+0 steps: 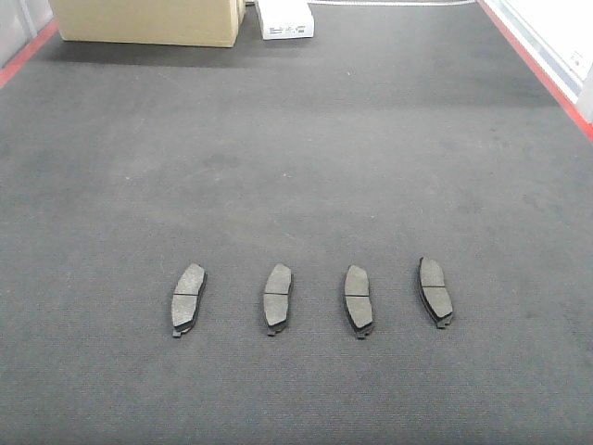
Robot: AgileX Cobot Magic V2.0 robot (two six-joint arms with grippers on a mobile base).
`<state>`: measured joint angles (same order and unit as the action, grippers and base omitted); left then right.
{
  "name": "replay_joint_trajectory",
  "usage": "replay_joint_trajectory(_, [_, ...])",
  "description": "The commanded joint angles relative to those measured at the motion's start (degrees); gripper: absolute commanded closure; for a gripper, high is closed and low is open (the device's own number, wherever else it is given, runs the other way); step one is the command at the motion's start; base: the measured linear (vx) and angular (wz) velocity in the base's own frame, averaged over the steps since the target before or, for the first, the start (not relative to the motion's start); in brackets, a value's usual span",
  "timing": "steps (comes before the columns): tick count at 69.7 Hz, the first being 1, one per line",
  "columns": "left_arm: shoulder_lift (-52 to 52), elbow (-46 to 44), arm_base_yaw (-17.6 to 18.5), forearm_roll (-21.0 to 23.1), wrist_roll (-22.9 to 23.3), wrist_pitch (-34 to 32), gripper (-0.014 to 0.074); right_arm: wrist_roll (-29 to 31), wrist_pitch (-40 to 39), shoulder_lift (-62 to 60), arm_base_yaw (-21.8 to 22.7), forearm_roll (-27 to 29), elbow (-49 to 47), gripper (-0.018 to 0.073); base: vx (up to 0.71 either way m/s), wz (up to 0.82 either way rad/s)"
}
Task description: Move and align brake pads A on conveyor
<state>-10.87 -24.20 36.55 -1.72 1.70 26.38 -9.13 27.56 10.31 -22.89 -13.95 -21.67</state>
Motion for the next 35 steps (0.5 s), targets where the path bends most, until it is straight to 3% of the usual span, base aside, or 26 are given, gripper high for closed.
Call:
replay_joint_trajectory(1, [-0.8,-1.3,0.1,4.9,-4.8,-4.7,0.0602,0.2,-3.9,0.6,0.1,-1.0,-1.4,0.0563,0.0,0.0])
replay_joint_trajectory(19, [-0.7,-1.3,-1.4,4.6,-4.6,-4.7,0.0602,0.2,-3.9,0.6,0.1,-1.0,-1.4,0.0563,0.0,0.0])
replay_joint_trajectory(35, [-0.7,-1.3,-14.9,4.5,-3.7,-4.7,0.0602,0.2,-3.9,0.6,0.1,-1.0,-1.4,0.0563,0.0,0.0])
